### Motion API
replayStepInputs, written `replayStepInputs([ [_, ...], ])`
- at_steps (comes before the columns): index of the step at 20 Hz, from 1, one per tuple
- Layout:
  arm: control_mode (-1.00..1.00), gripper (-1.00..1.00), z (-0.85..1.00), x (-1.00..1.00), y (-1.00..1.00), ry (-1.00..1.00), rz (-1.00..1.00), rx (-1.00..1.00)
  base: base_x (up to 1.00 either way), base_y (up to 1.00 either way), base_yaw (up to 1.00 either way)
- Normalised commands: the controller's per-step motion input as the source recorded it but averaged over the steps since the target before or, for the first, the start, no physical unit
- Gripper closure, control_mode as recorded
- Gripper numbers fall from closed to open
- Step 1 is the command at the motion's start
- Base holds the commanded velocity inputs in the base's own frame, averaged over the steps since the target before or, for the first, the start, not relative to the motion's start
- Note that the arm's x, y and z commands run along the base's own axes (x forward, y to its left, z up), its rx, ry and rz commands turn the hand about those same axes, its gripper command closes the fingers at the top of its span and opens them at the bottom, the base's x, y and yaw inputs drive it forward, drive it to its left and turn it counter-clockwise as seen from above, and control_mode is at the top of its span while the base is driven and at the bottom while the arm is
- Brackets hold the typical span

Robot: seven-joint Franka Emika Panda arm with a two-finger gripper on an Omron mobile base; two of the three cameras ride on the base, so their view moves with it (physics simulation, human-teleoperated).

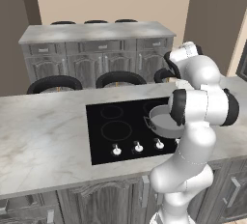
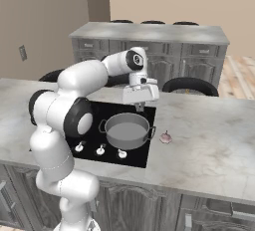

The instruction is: Turn on the burner for the pot on the stove. Wait thirty seconds for the pot to heat up. Then add the garlic to the pot.

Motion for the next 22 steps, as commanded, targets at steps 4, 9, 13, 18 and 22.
replayStepInputs([
  [4,-1.0,1.0,0.0,0.0,0.0,0.0,0.0,0.0,0.0,0.0,0.0],
  [9,-1.0,1.0,0.0,0.0,0.0,0.0,0.0,0.0,0.0,0.0,0.0],
  [13,-1.0,1.0,0.0,0.0,0.0,0.0,0.0,0.0,0.0,0.0,0.0],
  [18,-1.0,1.0,0.0,0.0,0.0,0.0,0.0,0.0,0.0,0.0,0.0],
  [22,-1.0,1.0,0.0,0.0,0.0,0.0,0.0,0.0,0.0,0.0,0.0],
])
